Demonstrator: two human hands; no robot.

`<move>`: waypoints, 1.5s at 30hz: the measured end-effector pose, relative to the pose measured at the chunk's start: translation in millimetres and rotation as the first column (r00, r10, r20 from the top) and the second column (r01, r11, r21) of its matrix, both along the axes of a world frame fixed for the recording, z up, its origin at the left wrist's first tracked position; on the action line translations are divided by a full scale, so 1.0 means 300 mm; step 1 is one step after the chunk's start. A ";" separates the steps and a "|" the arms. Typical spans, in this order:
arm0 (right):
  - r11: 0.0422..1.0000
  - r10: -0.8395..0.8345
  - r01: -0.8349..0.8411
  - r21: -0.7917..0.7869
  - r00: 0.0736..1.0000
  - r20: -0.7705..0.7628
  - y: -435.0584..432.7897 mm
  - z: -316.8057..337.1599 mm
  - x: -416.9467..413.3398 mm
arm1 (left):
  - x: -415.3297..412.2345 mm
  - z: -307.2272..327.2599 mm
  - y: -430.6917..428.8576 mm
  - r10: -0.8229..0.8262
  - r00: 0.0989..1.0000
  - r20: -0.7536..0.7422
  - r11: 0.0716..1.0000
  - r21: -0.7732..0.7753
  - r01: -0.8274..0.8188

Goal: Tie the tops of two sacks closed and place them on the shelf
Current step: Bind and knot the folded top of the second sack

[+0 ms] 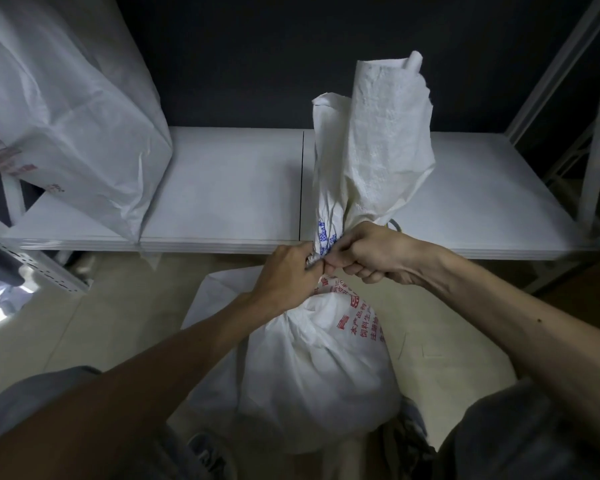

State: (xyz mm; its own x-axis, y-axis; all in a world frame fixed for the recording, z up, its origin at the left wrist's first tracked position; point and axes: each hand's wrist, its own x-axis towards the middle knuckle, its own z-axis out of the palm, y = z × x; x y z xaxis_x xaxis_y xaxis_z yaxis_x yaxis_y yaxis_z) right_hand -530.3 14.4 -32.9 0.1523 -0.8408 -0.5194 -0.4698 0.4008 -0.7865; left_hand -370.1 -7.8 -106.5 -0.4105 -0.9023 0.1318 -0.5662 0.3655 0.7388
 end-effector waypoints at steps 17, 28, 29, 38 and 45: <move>0.980 -0.116 0.147 -0.134 0.970 0.214 0.026 -0.035 0.026 | 0.027 0.019 -0.069 0.046 0.967 -0.250 0.874 0.479 0.082; 0.998 -0.037 0.047 -0.037 0.972 0.233 0.014 0.034 0.001 | 0.022 0.005 0.028 0.055 0.970 -0.237 0.995 -0.070 -0.074; 0.999 -0.029 0.037 -0.033 0.975 0.219 0.011 0.036 0.005 | 0.026 0.007 0.028 0.076 0.960 -0.270 0.991 -0.090 -0.103; 0.991 0.089 -0.079 -0.110 0.992 0.088 0.003 0.017 0.005 | 0.039 0.012 -0.007 0.036 0.984 -0.172 0.959 -0.270 -0.083; 0.982 0.008 0.005 -0.190 0.998 0.069 0.002 -0.002 0.003 | 0.018 0.005 -0.036 -0.056 0.988 -0.147 0.998 0.021 0.060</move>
State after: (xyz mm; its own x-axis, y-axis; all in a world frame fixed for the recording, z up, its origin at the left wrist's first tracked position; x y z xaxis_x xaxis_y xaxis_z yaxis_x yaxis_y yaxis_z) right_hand -529.3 15.0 -33.6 0.1834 -0.9229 -0.3385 -0.4122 0.2404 -0.8788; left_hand -364.6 -18.5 -105.2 -0.4403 -0.8812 0.1720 -0.4296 0.3750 0.8215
